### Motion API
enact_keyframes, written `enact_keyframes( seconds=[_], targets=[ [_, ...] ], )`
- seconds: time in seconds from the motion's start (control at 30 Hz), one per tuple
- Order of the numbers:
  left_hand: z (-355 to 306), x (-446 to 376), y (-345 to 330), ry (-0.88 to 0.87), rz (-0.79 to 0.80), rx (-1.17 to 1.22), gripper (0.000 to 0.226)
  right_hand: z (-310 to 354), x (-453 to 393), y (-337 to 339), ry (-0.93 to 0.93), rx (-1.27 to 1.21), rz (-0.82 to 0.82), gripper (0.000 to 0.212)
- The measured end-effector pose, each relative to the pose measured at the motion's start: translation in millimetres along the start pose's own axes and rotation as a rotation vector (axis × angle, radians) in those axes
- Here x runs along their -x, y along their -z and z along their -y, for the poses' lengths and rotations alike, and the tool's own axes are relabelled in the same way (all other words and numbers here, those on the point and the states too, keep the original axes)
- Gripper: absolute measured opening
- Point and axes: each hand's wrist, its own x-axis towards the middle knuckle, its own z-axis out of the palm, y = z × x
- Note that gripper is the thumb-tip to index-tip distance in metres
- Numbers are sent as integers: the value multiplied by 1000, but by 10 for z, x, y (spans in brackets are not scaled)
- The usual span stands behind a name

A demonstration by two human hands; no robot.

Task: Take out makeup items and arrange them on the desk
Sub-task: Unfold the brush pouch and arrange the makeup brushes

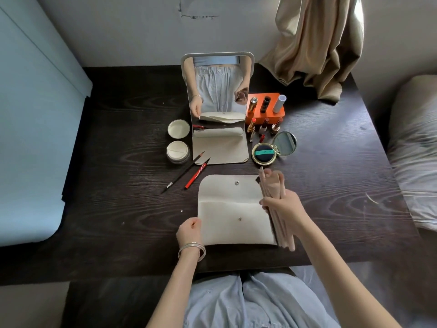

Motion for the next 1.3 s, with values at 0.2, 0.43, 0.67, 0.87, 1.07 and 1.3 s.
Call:
enact_keyframes(
  seconds=[0.2,0.43,0.67,0.87,1.07,1.3],
  targets=[
    [-49,-44,2,-4,-25,-50,23,-289,-14,-219,-127,-22,49,5],
    [-87,-14,0,-42,-31,-125,13,-432,-77,-226,-235,-73,55,6],
    [-39,5,-24,-350,-183,-560,42,-439,-113,-157,-154,-32,31,7],
    [-209,-63,-159,-742,188,-983,97,-301,-173,-232,-36,80,30,30],
    [-189,-194,-249,-662,248,-1077,108,-344,-205,-255,-4,37,58,70],
    [-188,-179,-270,-644,231,-1047,107,-228,-298,-233,-8,67,43,56]
  ],
)
